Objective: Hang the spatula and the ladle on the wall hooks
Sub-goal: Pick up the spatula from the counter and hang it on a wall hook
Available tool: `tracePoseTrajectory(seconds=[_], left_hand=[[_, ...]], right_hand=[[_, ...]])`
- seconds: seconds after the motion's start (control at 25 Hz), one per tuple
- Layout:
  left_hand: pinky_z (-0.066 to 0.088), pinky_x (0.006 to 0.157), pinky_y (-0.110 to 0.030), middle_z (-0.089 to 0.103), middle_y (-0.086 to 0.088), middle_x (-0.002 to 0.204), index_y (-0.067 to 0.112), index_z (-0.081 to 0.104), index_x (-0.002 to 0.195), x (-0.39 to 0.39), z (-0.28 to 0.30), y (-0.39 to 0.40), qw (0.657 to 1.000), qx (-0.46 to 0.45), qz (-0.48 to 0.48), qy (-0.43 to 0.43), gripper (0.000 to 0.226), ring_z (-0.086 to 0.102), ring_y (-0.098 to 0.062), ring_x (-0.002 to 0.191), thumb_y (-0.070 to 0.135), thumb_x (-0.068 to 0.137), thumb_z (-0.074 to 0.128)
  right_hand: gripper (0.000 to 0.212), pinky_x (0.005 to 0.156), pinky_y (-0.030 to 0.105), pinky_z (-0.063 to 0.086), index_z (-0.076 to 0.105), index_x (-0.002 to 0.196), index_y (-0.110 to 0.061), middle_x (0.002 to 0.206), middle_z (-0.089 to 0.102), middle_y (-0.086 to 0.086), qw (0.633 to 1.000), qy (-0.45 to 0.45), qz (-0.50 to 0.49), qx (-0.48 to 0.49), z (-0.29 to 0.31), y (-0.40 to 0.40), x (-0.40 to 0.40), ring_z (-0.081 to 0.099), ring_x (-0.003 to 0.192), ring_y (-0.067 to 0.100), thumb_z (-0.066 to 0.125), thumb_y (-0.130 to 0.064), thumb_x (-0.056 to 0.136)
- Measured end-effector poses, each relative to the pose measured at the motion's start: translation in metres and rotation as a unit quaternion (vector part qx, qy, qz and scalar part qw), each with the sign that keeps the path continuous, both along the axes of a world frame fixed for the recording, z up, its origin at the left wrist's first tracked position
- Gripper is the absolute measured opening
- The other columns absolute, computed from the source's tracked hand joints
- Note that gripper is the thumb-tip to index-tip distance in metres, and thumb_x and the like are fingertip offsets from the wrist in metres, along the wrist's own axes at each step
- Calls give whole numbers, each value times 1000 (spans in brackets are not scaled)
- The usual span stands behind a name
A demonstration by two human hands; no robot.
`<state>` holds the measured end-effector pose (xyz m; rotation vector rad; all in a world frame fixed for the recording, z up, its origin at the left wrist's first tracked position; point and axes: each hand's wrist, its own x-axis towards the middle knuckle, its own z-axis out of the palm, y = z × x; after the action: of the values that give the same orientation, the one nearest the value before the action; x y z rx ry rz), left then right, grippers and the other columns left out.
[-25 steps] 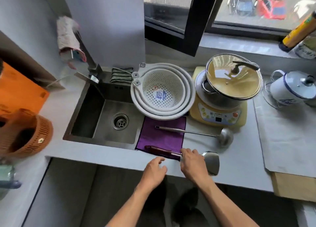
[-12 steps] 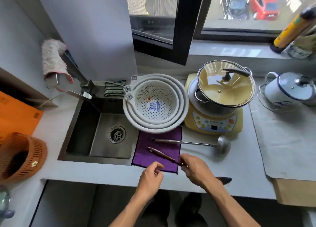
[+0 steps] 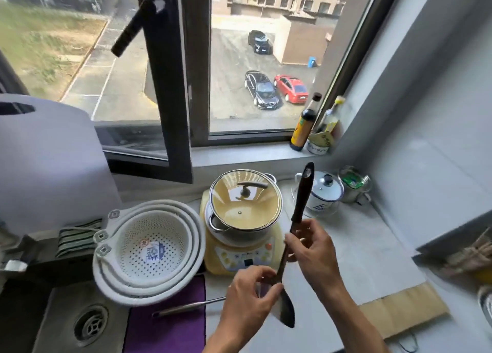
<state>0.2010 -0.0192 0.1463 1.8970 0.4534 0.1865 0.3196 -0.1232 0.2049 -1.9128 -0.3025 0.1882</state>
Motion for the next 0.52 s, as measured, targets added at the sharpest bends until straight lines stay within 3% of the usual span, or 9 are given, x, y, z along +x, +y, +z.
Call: tracePoseTrajectory(seconds=[0.2,0.28,0.36,0.44,0.52], left_hand=[[52,73,-12,69,19,84,40,65,89,82,54,-41,996,37,-11,-80,20,63,7,82,37,72,76],[58,75,-25,72,15,84,37,64,91,121,67,-63,995,42,-18,-86,20,66,4,78,30,75,73],[58,78,-34,72,13,85,33,65,92,157,75,-82,994,60,-19,-90,19,66,-1,80,27,76,72],[57,78,-36,73,13,84,32,66,91,198,80,-103,992,88,-18,-93,18,67,-4,82,24,76,72],[57,79,-37,73,11,84,31,68,89,247,88,-132,989,101,-15,-104,18,67,-5,82,21,76,74]], right_hand=[[15,48,26,60,62,89,-21,74,66,4,994,-43,-81,54,48,-42,55,69,62,25,71,-9,86],[14,47,28,60,63,88,-21,75,66,6,991,-56,-101,73,59,-65,84,68,61,24,71,-10,87],[14,51,36,63,63,87,-22,74,68,5,988,-64,-112,80,67,-85,114,70,62,26,71,-11,87],[12,60,48,64,64,85,-22,73,71,4,987,-69,-122,80,73,-108,152,72,65,29,72,-14,87],[9,63,50,63,64,82,-21,70,72,1,984,-89,-139,72,82,-139,201,72,65,22,73,-19,86]])
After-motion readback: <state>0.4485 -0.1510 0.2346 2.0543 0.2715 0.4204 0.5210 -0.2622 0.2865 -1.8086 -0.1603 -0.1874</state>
